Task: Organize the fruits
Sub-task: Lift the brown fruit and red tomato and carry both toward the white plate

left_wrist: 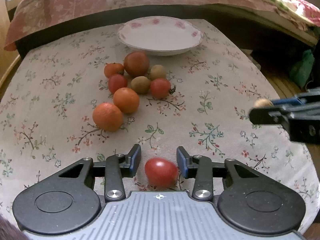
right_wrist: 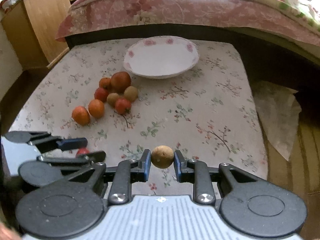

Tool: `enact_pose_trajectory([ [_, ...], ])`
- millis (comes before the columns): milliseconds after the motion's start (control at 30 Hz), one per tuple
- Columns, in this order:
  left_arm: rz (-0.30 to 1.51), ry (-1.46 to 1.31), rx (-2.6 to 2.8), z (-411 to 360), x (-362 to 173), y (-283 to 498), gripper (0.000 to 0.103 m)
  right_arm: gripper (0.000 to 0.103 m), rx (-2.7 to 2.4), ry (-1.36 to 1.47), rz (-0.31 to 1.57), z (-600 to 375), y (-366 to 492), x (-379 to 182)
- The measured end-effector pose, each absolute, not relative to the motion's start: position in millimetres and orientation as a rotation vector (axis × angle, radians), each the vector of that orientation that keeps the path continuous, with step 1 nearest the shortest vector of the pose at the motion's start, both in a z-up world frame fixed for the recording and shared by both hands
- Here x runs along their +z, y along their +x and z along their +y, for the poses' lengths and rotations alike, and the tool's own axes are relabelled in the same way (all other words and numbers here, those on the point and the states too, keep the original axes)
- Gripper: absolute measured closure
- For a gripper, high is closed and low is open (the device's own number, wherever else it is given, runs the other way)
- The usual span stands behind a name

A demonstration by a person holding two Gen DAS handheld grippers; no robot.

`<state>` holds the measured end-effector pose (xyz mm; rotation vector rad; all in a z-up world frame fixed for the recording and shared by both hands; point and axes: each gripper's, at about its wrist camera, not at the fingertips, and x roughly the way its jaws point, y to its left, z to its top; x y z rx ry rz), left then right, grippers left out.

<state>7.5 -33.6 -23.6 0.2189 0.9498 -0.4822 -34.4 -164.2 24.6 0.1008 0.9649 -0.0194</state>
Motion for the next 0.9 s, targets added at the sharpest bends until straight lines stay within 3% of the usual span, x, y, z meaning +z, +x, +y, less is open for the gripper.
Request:
enact_pose_trajectory([
  [100, 0.937, 0.238, -0.479, -36, -25, 5, 0.053, 0.077, 0.022, 0.092, 0.969, -164, -25, 18],
  [300, 0.945, 0.238, -0.466, -35, -24, 9, 0.062, 0.077, 0.062, 0.100, 0.966, -168, -8, 14],
  [467, 0.970, 0.166, -0.458, -22, -18, 19, 0.060, 0.077, 0.091, 0.126, 0.954, -168, -4, 16],
  [633, 0.956, 0.181, -0.450, -6, 2, 4, 0.047, 0.077, 0.115, 0.139, 0.941, -164, -9, 20],
  [900, 1.009, 0.208, -0.421, -9, -12, -10, 0.048, 0.077, 0.142, 0.112, 0.950, -151, -17, 20],
])
